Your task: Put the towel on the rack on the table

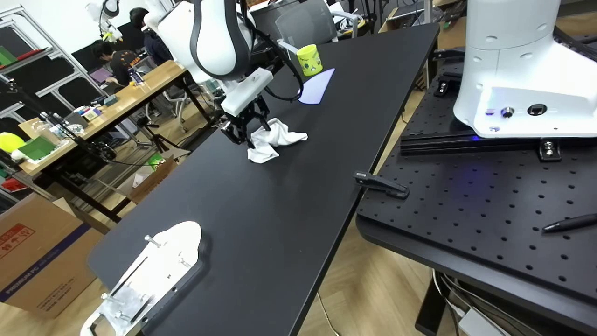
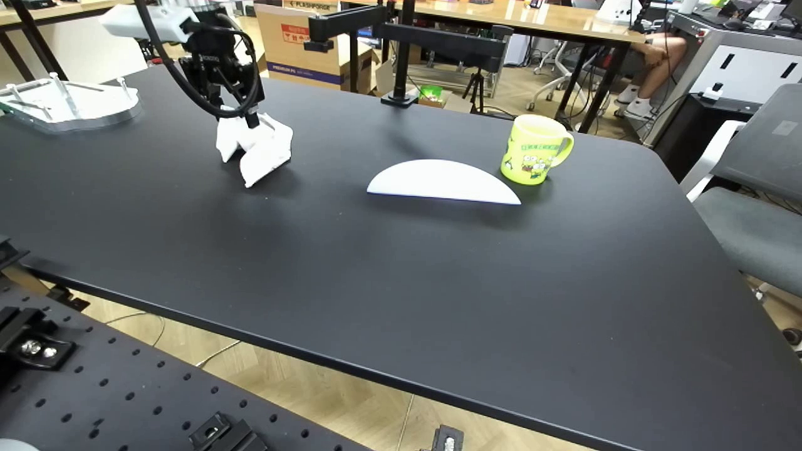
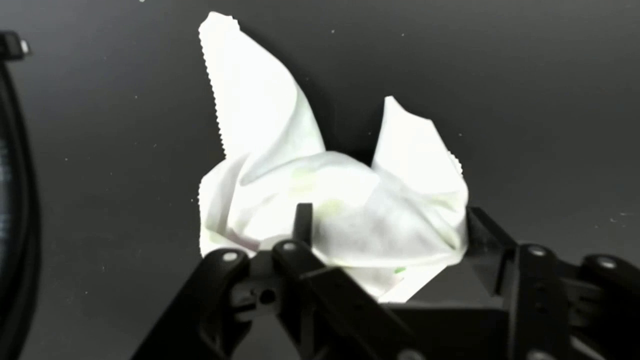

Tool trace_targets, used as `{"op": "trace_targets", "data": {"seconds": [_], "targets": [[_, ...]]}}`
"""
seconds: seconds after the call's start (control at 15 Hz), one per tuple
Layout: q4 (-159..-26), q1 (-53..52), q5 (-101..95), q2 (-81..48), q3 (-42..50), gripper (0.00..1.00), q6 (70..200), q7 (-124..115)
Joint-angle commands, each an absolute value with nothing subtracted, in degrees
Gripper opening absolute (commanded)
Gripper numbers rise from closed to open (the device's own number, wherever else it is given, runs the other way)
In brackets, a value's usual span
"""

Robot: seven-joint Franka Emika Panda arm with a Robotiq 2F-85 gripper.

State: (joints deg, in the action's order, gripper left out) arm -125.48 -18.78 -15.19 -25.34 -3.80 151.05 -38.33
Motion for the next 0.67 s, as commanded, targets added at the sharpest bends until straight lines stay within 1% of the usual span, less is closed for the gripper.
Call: {"op": "trace_targets", "data": {"seconds": [0.0, 0.4, 0.47, 0.6], "targets": [[-124.58, -19.31, -12.72, -25.61, -2.77, 0.45, 150.82, -35.86], [-125.30, -19.79, -11.17, -24.06, -2.42, 0.05, 150.40, -34.04], [-125.59, -19.81, -10.91, -23.26, -2.62, 0.01, 149.94, -33.75], [-126.09, -19.80, -10.14, -21.27, -3.26, 0.00, 148.61, -33.38]]}}
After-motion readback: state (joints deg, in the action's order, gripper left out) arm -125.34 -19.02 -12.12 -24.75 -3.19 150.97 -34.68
